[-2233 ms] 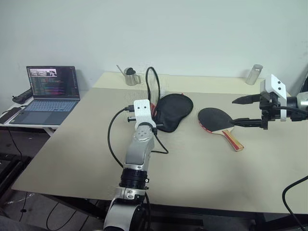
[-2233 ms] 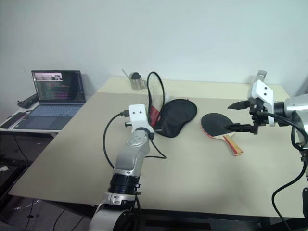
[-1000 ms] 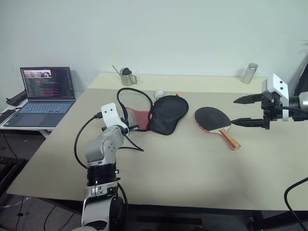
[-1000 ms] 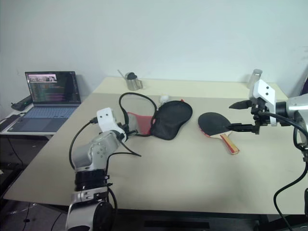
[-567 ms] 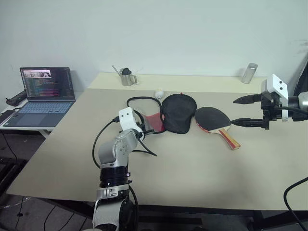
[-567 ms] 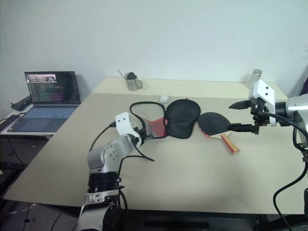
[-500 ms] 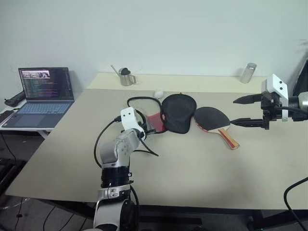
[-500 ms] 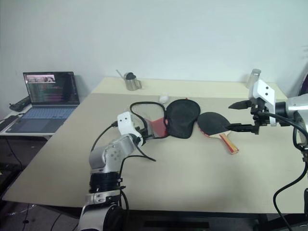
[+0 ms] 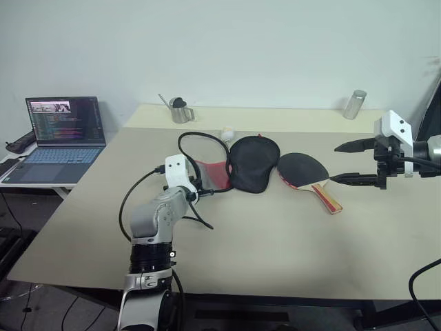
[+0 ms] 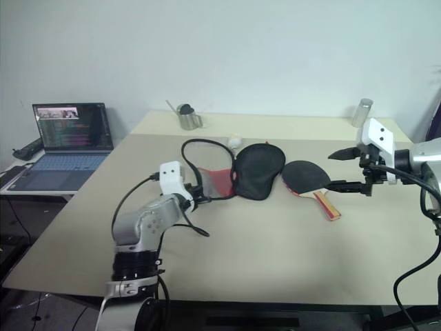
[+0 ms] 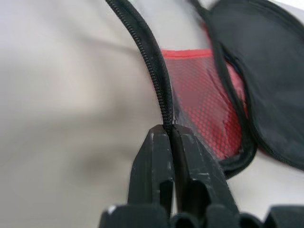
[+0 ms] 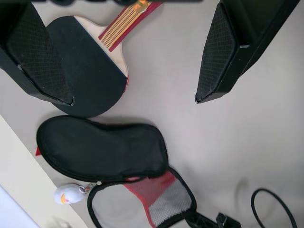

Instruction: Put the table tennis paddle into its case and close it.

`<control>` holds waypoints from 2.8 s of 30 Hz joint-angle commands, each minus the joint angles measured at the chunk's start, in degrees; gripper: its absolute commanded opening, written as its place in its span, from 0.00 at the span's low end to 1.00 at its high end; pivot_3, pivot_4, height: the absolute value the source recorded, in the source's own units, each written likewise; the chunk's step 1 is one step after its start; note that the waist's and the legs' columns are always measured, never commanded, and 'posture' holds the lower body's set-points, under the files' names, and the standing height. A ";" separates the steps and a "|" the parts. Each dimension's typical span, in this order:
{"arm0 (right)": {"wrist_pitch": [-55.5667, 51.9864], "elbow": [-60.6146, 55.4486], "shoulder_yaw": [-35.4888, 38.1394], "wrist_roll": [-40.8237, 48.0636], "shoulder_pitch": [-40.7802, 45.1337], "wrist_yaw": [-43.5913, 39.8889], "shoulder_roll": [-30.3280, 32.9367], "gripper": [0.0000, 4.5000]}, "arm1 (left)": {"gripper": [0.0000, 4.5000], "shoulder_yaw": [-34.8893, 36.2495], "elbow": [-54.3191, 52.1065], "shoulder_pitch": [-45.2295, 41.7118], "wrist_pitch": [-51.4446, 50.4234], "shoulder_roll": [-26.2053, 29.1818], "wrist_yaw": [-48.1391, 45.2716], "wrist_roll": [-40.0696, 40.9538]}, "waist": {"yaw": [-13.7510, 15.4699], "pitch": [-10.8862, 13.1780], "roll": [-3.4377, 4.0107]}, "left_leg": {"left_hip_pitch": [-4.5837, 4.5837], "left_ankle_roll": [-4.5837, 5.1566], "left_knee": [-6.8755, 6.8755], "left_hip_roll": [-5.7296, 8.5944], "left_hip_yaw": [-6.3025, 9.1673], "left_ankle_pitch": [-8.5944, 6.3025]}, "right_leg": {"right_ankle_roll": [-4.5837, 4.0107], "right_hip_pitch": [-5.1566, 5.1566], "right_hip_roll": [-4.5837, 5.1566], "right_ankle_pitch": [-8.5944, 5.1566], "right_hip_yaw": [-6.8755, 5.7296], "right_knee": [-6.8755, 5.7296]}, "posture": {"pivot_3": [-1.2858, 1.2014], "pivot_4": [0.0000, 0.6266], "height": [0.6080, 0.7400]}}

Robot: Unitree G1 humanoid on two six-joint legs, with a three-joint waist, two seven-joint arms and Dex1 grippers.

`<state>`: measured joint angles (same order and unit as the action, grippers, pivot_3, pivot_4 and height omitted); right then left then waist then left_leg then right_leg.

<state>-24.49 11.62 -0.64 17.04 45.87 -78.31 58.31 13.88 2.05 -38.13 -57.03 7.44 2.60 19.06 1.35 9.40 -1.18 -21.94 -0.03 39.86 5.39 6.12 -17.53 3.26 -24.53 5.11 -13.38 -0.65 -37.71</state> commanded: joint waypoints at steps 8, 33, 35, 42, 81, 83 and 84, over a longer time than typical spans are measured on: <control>0.13 -1.35 2.03 1.18 0.13 1.07 -0.83 1.00 | 0.92 -1.28 -6.57 1.17 -2.24 -2.20 -1.47 1.61 | 0.01 0.00 0.00 | 0.00 0.00 -0.01 -0.01 0.00 0.00 | 0.00 0.00 0.00 0.00 0.00 0.01 | 0.52 0.24 1.00; -27.67 17.26 4.01 -11.32 1.54 52.31 -28.96 1.00 | 0.99 -5.70 -6.22 4.90 4.61 21.15 -24.36 2.14 | -1.78 0.01 0.06 | 0.05 0.00 -0.13 0.01 0.00 0.01 | -0.05 -0.08 0.00 0.00 0.09 -0.05 | 0.52 0.24 1.00; -25.89 20.14 5.07 -11.11 2.52 54.46 -30.61 0.96 | 1.00 -5.72 -7.02 5.22 4.33 20.93 -24.07 2.17 | -2.05 0.00 0.04 | 0.08 0.01 -0.11 0.00 -0.04 0.01 | -0.05 -0.07 -0.02 0.00 0.12 -0.09 | 0.52 0.24 1.00; -23.01 23.50 7.80 -10.34 5.10 59.20 -34.88 0.47 | 1.00 -4.71 -8.02 5.84 4.06 21.56 -23.04 1.71 | -3.39 -0.01 0.03 | 0.34 0.01 -0.11 -0.03 -0.06 0.01 | -0.06 0.12 -0.06 0.01 0.17 -0.19 | 0.52 0.24 1.00; 2.62 59.69 17.92 -4.20 30.71 78.21 -62.99 0.24 | 1.00 -2.37 -17.28 10.50 -2.17 20.87 -17.29 2.49 | -4.88 0.06 0.15 | -0.17 -0.06 -0.31 -0.06 -0.18 0.05 | -0.09 -0.70 -0.11 0.02 0.35 -0.33 | 0.52 0.24 1.00; 2.89 59.90 19.56 -2.97 31.82 78.49 -63.17 0.24 | 1.00 -2.40 -17.65 10.65 -2.34 20.78 -17.09 2.43 | -4.90 0.06 0.15 | -0.17 -0.06 -0.32 -0.06 -0.18 0.05 | -0.09 -0.70 -0.12 0.02 0.35 -0.33 | 0.52 0.24 1.00; 3.16 59.90 19.82 -2.75 32.60 78.43 -63.15 0.24 | 1.00 -2.38 -17.73 10.67 -2.40 20.72 -16.97 2.43 | -4.93 0.06 0.15 | -0.17 -0.06 -0.32 -0.07 -0.18 0.05 | -0.09 -0.71 -0.12 0.02 0.35 -0.33 | 0.52 0.24 1.00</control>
<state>-23.05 72.68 18.11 12.75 75.17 0.22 -4.20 9.96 -13.00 -27.44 -59.59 28.00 -14.60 21.43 -3.57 9.46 -1.03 -22.10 -0.09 39.54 5.32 5.94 -17.48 3.17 -25.24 4.99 -13.36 -0.29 -38.04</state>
